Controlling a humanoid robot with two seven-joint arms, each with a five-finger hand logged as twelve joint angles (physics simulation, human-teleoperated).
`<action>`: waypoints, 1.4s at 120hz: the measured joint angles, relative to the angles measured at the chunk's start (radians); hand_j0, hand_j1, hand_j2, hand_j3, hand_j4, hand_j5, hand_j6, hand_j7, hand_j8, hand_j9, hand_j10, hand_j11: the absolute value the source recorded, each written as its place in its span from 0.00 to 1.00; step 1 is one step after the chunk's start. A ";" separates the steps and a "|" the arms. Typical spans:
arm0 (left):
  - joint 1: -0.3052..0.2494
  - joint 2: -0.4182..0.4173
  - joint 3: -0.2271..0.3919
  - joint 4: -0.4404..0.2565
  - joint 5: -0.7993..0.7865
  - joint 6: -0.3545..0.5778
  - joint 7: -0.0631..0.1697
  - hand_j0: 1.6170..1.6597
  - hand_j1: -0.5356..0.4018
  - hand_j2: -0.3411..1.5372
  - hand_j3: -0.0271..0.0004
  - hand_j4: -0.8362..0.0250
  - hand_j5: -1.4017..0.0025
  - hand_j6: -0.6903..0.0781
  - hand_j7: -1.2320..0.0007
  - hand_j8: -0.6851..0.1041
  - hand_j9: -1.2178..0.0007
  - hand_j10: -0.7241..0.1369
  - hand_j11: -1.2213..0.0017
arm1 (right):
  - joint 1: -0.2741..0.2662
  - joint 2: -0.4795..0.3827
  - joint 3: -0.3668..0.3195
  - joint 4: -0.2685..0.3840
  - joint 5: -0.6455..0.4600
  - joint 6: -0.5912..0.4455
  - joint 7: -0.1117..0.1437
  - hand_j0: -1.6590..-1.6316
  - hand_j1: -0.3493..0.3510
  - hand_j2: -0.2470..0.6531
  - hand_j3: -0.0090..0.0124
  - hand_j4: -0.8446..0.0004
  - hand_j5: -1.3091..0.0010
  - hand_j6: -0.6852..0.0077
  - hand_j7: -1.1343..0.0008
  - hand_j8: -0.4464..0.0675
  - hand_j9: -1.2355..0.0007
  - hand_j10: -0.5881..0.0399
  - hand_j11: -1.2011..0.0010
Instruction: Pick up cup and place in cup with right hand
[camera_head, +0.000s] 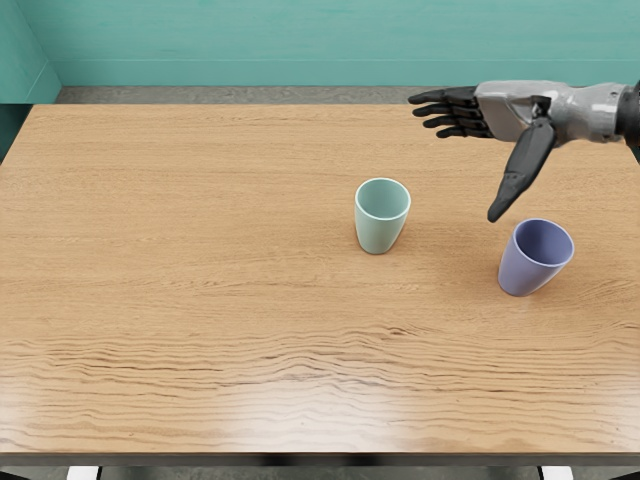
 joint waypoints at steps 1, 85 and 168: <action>0.000 0.000 0.000 0.000 0.000 0.000 0.000 0.96 0.94 0.18 0.98 0.97 1.00 0.90 1.00 0.87 1.00 0.84 1.00 | 0.000 0.001 0.000 0.000 0.000 0.000 0.000 0.04 0.05 0.27 0.42 0.96 0.97 0.93 0.96 0.80 0.96 0.88 0.96; 0.000 0.000 0.000 0.000 0.000 0.000 0.000 0.96 0.94 0.18 0.99 0.97 1.00 0.90 1.00 0.87 1.00 0.84 1.00 | 0.097 0.341 0.068 0.213 -0.508 -0.168 -0.552 0.04 0.06 0.27 0.42 0.96 0.97 0.94 0.96 0.80 0.96 0.88 0.96; 0.000 0.000 0.000 0.000 0.000 0.000 0.000 0.96 0.94 0.18 0.99 0.97 1.00 0.90 1.00 0.87 1.00 0.84 1.00 | -0.014 0.557 0.005 -0.013 -0.687 -0.328 -0.557 0.04 0.13 0.26 0.42 0.90 0.92 0.87 0.91 0.71 0.92 0.81 0.91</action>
